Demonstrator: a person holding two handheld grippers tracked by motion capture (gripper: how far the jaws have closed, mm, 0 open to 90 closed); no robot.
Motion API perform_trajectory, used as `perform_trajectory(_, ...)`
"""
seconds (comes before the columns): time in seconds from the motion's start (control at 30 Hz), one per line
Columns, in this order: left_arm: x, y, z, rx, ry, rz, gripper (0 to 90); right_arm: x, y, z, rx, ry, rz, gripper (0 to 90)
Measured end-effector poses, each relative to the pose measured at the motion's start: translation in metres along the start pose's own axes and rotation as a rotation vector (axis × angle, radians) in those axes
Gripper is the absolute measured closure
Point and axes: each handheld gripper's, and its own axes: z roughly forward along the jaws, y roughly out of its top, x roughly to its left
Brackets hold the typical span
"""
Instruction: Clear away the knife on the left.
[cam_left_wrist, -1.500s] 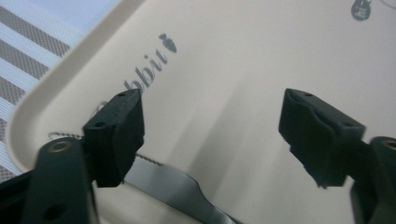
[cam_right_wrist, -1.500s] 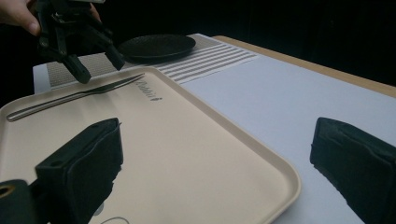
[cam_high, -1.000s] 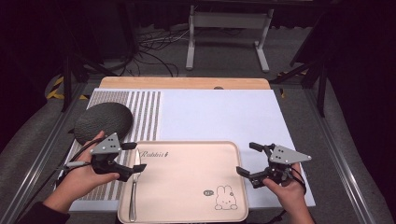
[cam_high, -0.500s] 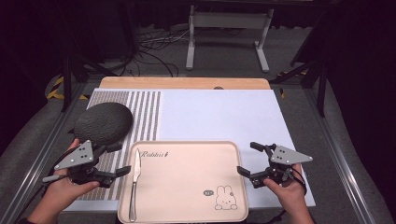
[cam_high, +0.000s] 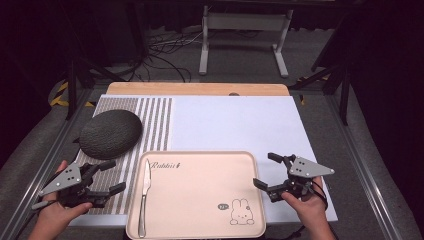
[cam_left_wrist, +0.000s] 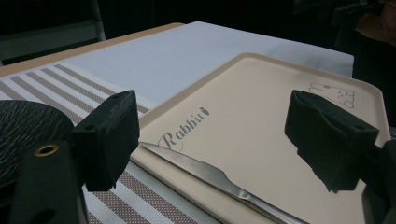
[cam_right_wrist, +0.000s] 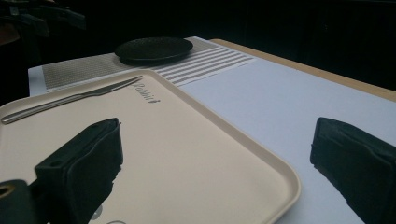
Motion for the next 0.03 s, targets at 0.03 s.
perform_trajectory(0.03,-0.0003,-0.0004,0.0003,0.003,0.001,0.005,18.9,0.0001,-0.0002,0.0003,0.0,0.0,0.0,3.3)
